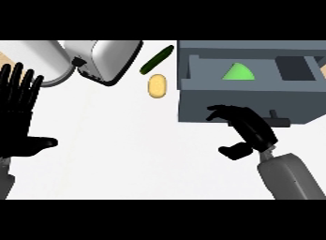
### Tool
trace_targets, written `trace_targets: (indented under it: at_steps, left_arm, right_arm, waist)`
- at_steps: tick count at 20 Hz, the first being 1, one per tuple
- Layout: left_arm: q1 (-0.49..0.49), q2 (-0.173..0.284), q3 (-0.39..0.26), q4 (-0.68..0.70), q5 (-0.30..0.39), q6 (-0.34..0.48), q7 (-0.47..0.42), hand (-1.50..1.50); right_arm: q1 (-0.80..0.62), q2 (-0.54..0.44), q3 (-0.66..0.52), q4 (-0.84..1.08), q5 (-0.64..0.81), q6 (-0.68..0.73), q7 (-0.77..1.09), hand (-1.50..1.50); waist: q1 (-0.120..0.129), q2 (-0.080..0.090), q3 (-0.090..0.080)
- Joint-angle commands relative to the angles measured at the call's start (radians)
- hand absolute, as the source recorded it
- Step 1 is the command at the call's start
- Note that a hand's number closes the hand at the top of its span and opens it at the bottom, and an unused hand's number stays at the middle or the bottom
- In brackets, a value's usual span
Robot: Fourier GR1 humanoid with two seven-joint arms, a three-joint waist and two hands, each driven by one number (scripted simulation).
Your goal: Pick up the cup, place it into the drawer and close the drawer
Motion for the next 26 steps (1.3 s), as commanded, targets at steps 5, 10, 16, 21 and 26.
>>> trace_targets:
  at_steps: [5,10,16,21,26]
  left_arm:
    - [0.058,-0.033,0.074,-0.004,-0.034,-0.079,0.003,-1.5]
    - [0.052,-0.032,0.118,0.098,-0.041,-0.175,-0.02,-1.5]
    - [0.043,-0.059,0.112,0.056,-0.044,-0.167,0.016,-1.5]
    - [0.05,-0.093,0.102,0.088,-0.065,-0.195,-0.024,-1.5]
    - [-0.006,-0.04,0.14,0.123,-0.05,-0.238,0.006,-1.5]
  right_arm:
    - [-0.207,0.053,-0.084,0.438,0.054,-0.108,-0.133,-1.5]
    - [-0.38,0.04,-0.167,0.679,0.025,-0.108,-0.226,-1.5]
    - [-0.532,-0.023,-0.248,0.909,-0.004,-0.072,-0.319,-1.5]
    - [-0.661,-0.042,-0.267,1.017,0.011,-0.06,-0.293,-1.5]
    - [-0.674,-0.077,-0.281,1.079,0.01,-0.067,-0.347,-1.5]
  waist:
    - [-0.002,0.002,0.0]
    - [0.003,0.005,0.0]
    - [0.016,0.011,0.001]
    - [0.043,0.022,0.002]
    - [0.058,0.033,0.003]
